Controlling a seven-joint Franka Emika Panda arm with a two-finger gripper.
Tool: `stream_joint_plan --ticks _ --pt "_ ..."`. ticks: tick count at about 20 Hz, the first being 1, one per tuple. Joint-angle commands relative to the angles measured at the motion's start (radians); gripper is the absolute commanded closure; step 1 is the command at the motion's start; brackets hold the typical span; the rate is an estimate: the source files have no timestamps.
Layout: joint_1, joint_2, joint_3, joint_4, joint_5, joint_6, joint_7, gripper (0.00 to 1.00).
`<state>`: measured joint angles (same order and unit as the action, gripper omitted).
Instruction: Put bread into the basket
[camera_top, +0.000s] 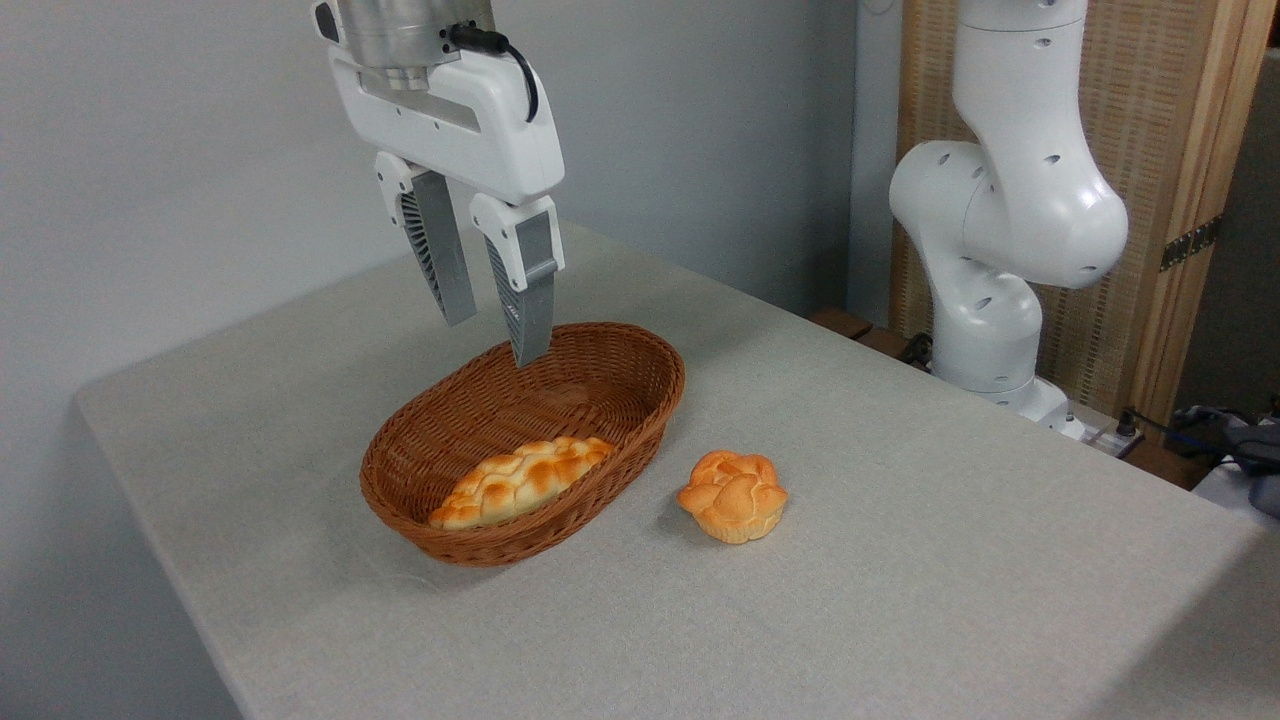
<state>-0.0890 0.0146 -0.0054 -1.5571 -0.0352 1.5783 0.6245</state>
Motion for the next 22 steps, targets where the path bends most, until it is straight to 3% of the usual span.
stream_joint_plan --ticks 1,17,22 --pt "0.000 0.002 0.004 0.011 0.003 -0.020 0.015 0.00" --pt "0.000 0.001 0.004 0.011 0.006 -0.029 0.015 0.00" --pt "-0.002 -0.050 -0.005 -0.061 0.004 -0.017 0.015 0.00"
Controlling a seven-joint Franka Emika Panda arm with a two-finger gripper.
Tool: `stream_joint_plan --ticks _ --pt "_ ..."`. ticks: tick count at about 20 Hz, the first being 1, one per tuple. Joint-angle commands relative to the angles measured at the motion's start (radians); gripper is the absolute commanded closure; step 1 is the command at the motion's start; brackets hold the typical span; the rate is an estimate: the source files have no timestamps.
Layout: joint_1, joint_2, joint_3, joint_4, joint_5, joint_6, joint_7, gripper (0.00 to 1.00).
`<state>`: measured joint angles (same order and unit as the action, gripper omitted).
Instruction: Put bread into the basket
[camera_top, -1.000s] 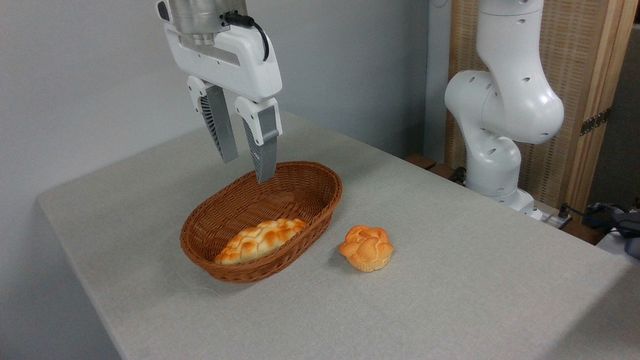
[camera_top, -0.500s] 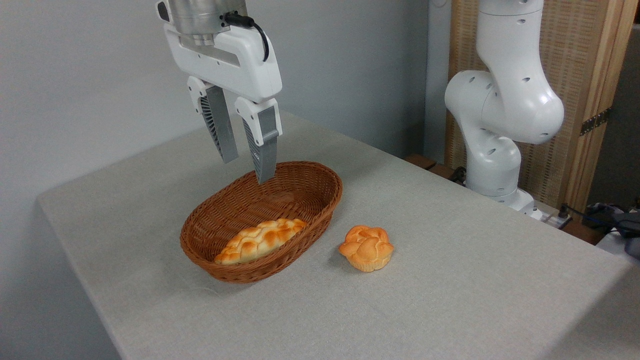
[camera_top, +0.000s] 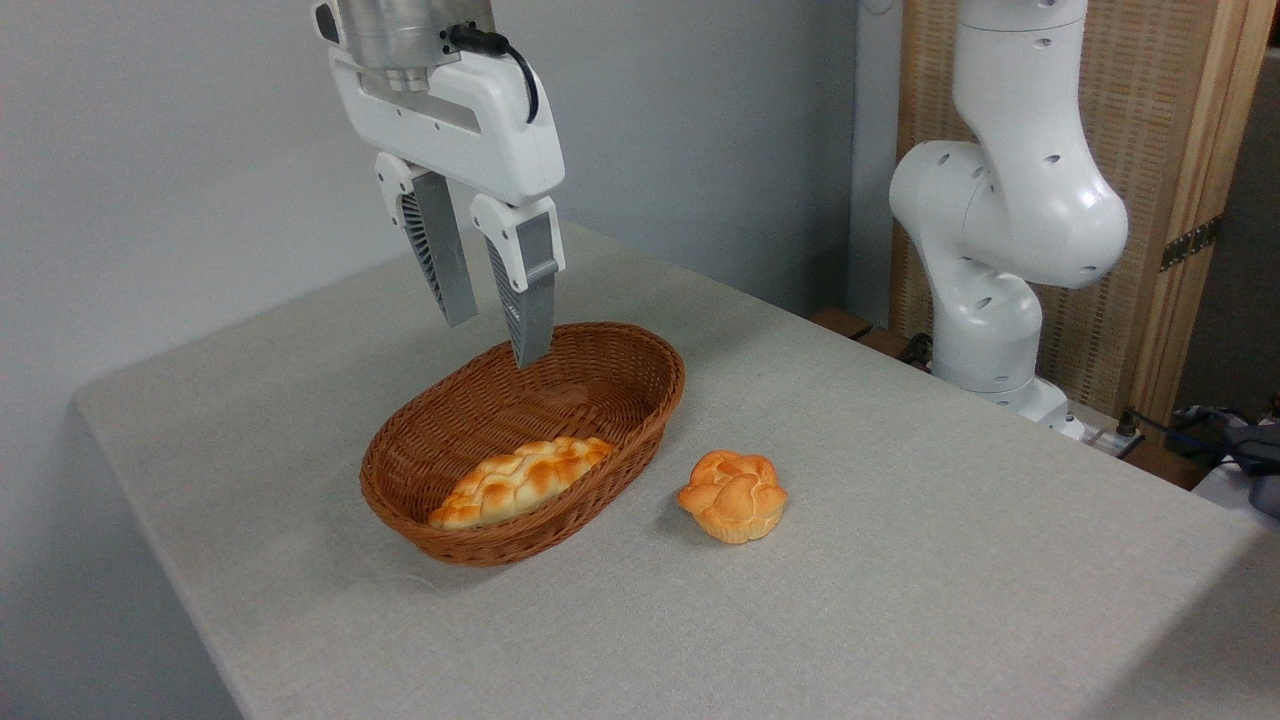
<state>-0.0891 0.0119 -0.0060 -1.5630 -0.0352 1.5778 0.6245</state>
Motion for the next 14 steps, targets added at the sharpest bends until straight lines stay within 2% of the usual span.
stream_joint_plan --ticks 1,8,12,14 --pt "-0.001 -0.056 -0.006 -0.068 0.004 -0.016 0.017 0.00" --pt "-0.020 -0.191 -0.009 -0.283 0.006 0.116 0.018 0.00" --pt "-0.029 -0.289 -0.006 -0.426 0.011 0.131 0.021 0.00" --pt "-0.058 -0.340 0.004 -0.492 0.012 0.165 0.041 0.00"
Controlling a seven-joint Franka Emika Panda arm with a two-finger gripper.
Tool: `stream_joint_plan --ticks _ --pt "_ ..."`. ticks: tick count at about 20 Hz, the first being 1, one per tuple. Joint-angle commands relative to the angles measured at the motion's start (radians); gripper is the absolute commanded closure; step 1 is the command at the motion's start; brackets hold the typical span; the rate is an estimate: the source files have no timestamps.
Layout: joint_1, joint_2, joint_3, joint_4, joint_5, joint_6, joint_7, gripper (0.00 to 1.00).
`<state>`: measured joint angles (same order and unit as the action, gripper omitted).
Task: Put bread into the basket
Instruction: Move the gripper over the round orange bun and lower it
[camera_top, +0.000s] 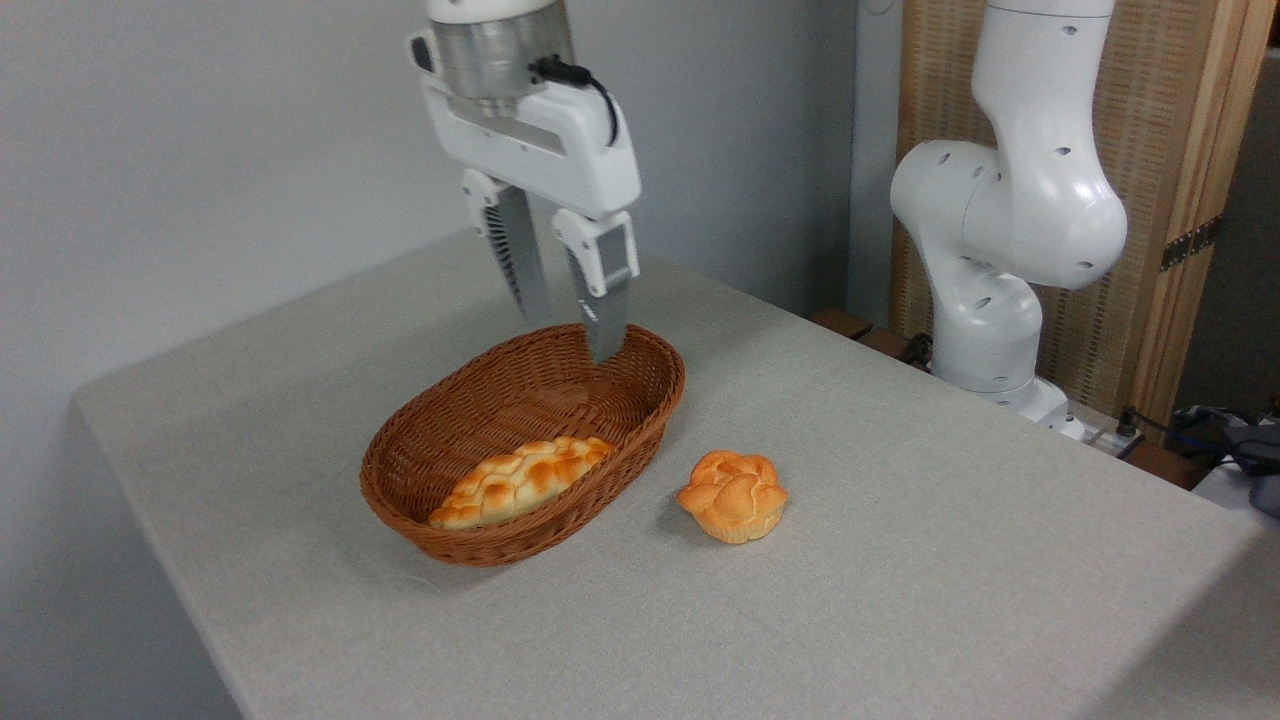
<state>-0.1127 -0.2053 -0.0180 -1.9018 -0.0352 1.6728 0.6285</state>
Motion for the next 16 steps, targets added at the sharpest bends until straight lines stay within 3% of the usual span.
stream_joint_plan --ticks 1,4,7,13,16 --pt "-0.038 -0.144 0.026 -0.186 0.014 0.088 0.055 0.00" --pt "-0.048 -0.190 0.065 -0.249 0.015 0.105 0.135 0.00" --pt "-0.077 -0.223 0.153 -0.304 0.017 0.105 0.290 0.00" --pt "-0.096 -0.220 0.246 -0.358 0.017 0.143 0.523 0.00" --pt "-0.130 -0.217 0.277 -0.396 0.026 0.174 0.631 0.00"
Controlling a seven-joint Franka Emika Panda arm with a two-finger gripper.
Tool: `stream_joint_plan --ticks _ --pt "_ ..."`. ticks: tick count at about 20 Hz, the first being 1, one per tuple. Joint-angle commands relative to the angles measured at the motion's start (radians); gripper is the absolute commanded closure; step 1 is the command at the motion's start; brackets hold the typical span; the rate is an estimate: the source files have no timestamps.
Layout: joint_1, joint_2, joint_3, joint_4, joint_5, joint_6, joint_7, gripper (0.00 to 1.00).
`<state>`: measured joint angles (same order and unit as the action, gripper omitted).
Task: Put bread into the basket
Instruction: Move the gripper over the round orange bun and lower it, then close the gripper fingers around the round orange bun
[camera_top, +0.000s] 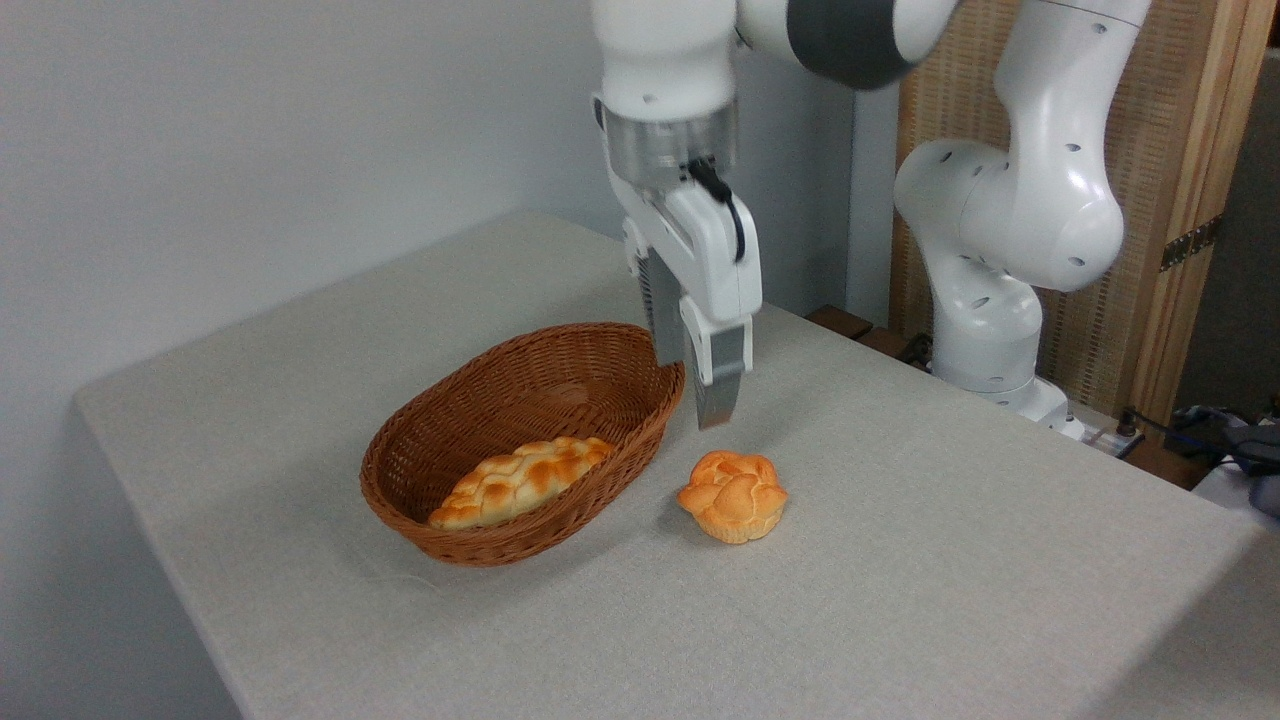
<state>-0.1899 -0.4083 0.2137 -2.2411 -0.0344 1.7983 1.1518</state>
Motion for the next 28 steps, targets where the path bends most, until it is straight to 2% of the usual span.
stream_joint_plan --ticks 1,3,5,9,12,19,28 --pt "-0.054 -0.014 0.046 -0.073 0.053 0.070 0.124 0.00" --pt "-0.066 -0.014 0.046 -0.104 0.106 0.110 0.132 0.00" --pt "-0.083 -0.011 0.046 -0.136 0.126 0.150 0.132 0.00" --pt "-0.085 -0.006 0.046 -0.192 0.131 0.236 0.134 0.00" --pt "-0.086 -0.001 0.046 -0.202 0.145 0.237 0.137 0.00" --pt "-0.086 0.015 0.046 -0.222 0.224 0.260 0.226 0.00" --pt "-0.086 0.039 0.046 -0.256 0.232 0.262 0.240 0.00"
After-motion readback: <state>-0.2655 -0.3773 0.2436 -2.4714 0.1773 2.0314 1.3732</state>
